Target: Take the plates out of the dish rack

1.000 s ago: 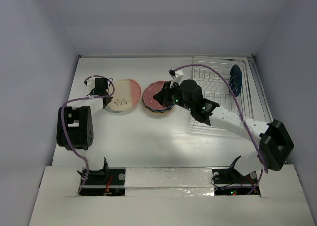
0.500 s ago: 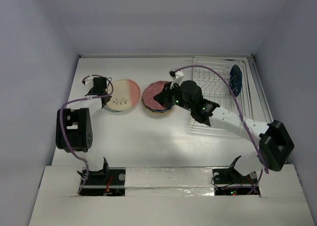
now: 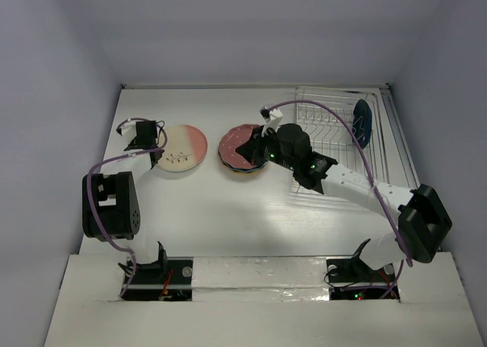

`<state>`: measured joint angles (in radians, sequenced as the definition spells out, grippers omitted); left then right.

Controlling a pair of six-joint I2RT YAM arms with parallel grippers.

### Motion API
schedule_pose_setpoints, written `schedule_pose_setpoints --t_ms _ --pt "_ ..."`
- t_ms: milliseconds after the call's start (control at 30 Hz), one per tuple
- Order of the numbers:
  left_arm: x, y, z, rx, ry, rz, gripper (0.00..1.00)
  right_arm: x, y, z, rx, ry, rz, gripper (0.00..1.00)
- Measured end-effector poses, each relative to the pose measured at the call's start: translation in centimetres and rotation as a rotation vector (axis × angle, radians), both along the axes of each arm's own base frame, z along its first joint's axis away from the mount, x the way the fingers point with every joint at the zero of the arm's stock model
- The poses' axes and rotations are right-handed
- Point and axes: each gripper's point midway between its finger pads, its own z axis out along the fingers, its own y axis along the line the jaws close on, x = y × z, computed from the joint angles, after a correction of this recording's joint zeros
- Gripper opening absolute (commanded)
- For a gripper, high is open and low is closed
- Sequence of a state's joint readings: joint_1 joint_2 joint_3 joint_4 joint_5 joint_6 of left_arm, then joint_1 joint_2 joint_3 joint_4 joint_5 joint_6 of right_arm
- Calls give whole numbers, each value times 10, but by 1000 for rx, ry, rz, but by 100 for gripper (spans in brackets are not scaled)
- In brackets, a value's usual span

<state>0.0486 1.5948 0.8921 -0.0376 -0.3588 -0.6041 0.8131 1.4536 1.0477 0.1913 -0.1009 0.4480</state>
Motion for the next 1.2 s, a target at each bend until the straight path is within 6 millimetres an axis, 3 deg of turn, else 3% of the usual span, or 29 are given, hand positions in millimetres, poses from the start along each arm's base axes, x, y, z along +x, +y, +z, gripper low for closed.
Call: schedule_pose_setpoints --t_ms 67,167,200,333,367,433,567,600,667,700,767,833,933,1067,1133,1167,1200 --pt "0 0 0 -3 -1 1 24 1 -1 0 -1 -1 -7 9" --pt "-1 -2 1 -17 -18 -2 42 3 -3 1 -5 -7 -25 11" --pt "-2 -3 3 -21 -25 -6 53 4 -5 1 -6 -10 -34 12" --pt "-2 -7 32 -40 -111 -22 67 7 -14 5 -9 -27 -80 12" --pt "1 -10 50 -47 -164 -34 67 9 -17 7 -7 -33 -98 9" --pt "2 -14 75 -57 -237 -52 67 11 -27 10 -5 -49 -145 1" --pt "-1 -27 127 -91 -382 -120 59 12 -61 18 3 -87 -276 0" --pt "-5 -33 143 -102 -427 -151 44 12 -73 23 17 -106 -319 0" --pt "-16 -43 173 -112 -510 -209 25 14 -96 33 38 -134 -403 0" --pt "-24 -49 189 -113 -559 -249 8 16 -107 37 49 -148 -447 0" --pt "-46 -60 215 -107 -638 -323 0 22 -137 47 71 -172 -557 0" --pt "-73 -71 236 -89 -720 -400 0 30 -171 59 90 -195 -672 0" --pt "-110 -86 246 -62 -788 -509 0 44 -225 70 110 -212 -830 0" --pt "-143 -112 250 -58 -850 -653 7 63 -293 53 19 -167 -1039 0" --pt "-150 -126 245 -77 -854 -723 12 73 -329 41 -44 -118 -1122 16" --pt "-152 -132 242 -90 -848 -752 14 80 -350 36 -66 -93 -1155 32" --pt "-153 -138 238 -102 -838 -777 19 85 -370 34 -81 -73 -1191 42"
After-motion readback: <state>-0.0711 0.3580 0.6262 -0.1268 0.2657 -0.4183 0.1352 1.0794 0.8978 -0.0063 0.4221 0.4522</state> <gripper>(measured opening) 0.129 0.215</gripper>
